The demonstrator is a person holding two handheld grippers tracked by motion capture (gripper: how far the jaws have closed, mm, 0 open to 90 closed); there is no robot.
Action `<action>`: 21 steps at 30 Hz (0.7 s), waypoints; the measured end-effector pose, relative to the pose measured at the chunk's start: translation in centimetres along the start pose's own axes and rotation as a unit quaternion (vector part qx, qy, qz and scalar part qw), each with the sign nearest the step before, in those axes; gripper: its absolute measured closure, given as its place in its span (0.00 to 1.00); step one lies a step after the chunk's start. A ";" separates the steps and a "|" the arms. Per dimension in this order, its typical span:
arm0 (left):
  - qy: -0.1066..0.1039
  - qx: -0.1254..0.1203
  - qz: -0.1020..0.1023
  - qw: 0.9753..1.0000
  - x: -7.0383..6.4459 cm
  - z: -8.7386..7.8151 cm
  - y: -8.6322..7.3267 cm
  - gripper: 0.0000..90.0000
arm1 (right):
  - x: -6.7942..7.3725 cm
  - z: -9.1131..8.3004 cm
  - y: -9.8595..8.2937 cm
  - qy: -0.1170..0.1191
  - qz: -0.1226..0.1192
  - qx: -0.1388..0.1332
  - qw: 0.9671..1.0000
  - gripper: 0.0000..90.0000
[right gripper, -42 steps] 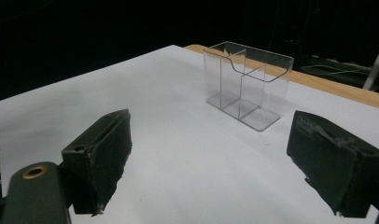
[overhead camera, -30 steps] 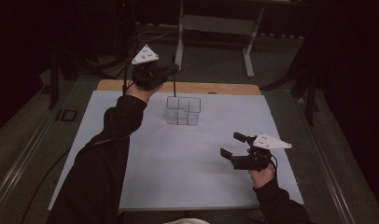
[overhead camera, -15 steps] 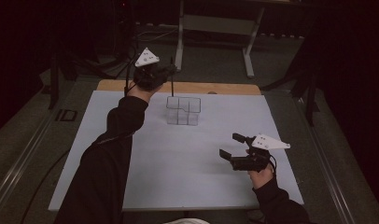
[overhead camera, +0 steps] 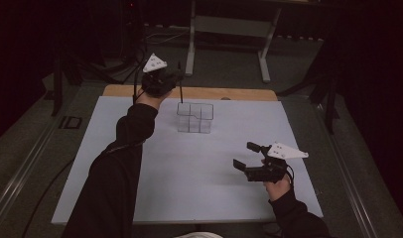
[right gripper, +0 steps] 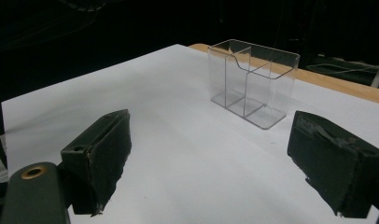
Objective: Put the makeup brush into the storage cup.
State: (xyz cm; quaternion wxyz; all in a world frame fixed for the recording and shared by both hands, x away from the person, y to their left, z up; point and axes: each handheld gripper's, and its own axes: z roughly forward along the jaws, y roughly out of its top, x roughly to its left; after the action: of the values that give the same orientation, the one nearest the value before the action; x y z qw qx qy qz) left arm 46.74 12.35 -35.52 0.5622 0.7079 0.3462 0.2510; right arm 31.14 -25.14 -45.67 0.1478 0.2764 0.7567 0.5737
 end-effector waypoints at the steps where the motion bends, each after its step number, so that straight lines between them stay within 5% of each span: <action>1: 0.000 -0.001 -0.003 1.000 0.0 0.1 -0.1 0.95 | 0.0 0.0 0.0 0.000 0.000 0.001 1.000 0.15; 10: 0.015 0.000 -0.009 1.000 0.0 0.7 -0.6 0.95 | 0.0 0.0 0.0 0.004 0.003 0.003 1.000 0.15; 17: 0.007 0.007 -0.011 1.000 -0.2 1.2 -1.1 0.94 | 0.0 0.1 0.0 0.006 0.003 0.005 1.000 0.15; 18: -0.004 0.009 -0.020 1.000 -0.1 1.3 -1.1 0.80 | 0.0 0.1 0.0 0.007 0.003 0.005 1.000 0.15; 21: 0.015 0.033 -0.032 0.999 -0.3 1.5 -0.7 0.40 | 0.0 0.0 0.0 0.007 0.004 0.004 1.000 0.15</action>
State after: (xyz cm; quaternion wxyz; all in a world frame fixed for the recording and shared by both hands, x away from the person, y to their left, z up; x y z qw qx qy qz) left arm 47.53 11.32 -36.54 0.5410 0.7105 0.3854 0.2322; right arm 31.18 -25.13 -45.71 0.1389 0.2757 0.7592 0.5730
